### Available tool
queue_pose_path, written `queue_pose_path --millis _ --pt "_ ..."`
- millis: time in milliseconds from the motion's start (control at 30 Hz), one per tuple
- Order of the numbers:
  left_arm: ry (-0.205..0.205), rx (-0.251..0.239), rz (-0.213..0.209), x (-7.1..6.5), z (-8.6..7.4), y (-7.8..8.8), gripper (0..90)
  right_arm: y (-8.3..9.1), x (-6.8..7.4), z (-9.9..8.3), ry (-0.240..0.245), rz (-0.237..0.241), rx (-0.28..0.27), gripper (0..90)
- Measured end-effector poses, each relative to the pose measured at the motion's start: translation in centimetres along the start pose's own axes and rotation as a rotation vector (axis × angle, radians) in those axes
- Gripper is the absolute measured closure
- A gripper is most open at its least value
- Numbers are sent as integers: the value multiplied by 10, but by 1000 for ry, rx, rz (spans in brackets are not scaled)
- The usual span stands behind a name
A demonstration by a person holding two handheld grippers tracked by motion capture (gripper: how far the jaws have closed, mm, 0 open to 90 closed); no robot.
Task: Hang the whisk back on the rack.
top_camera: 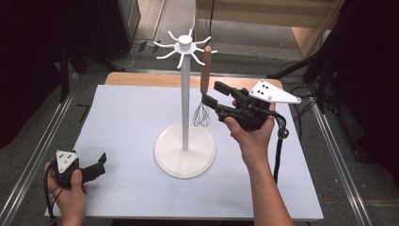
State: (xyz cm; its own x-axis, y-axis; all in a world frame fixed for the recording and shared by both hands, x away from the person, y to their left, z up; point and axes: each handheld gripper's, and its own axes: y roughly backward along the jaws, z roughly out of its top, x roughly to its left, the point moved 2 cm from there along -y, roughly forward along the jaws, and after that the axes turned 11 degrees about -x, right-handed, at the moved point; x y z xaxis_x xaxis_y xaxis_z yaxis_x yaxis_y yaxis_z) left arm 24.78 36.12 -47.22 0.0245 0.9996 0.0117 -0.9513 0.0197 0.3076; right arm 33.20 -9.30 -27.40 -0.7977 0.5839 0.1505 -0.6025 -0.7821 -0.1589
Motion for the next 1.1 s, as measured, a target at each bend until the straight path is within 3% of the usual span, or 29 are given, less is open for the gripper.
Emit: queue_pose_path --millis 33,67,100,133,167,233,300,333,667,900,1100 --pt "-1 -3 0 0 0 0 2 2 -1 -2 6 -31 11 312" --pt "-3 -2 2 0 0 0 2 4 -3 -6 7 -91 35 169" --pt "-3 -2 2 0 0 0 2 4 -3 -6 7 -91 35 169" --pt "-3 -3 2 0 0 0 2 8 -5 -12 23 -147 54 117" --pt "-4 -2 2 0 0 0 2 8 -5 -12 23 -147 54 117" --pt "-5 -1 3 0 0 0 2 15 -10 -19 28 -198 68 53" --pt "-6 -4 3 0 0 0 2 17 -12 -21 26 -207 71 37" --pt "-6 -3 3 0 0 0 2 22 -17 -26 26 -238 81 10" --pt "-13 -3 2 -1 0 0 2 37 -31 -50 35 -339 117 0" --pt "-13 -3 1 -1 0 0 2 49 -41 -71 28 -367 157 0" --pt "-21 3 -1 -1 0 0 2 62 -46 -83 37 -407 149 0"
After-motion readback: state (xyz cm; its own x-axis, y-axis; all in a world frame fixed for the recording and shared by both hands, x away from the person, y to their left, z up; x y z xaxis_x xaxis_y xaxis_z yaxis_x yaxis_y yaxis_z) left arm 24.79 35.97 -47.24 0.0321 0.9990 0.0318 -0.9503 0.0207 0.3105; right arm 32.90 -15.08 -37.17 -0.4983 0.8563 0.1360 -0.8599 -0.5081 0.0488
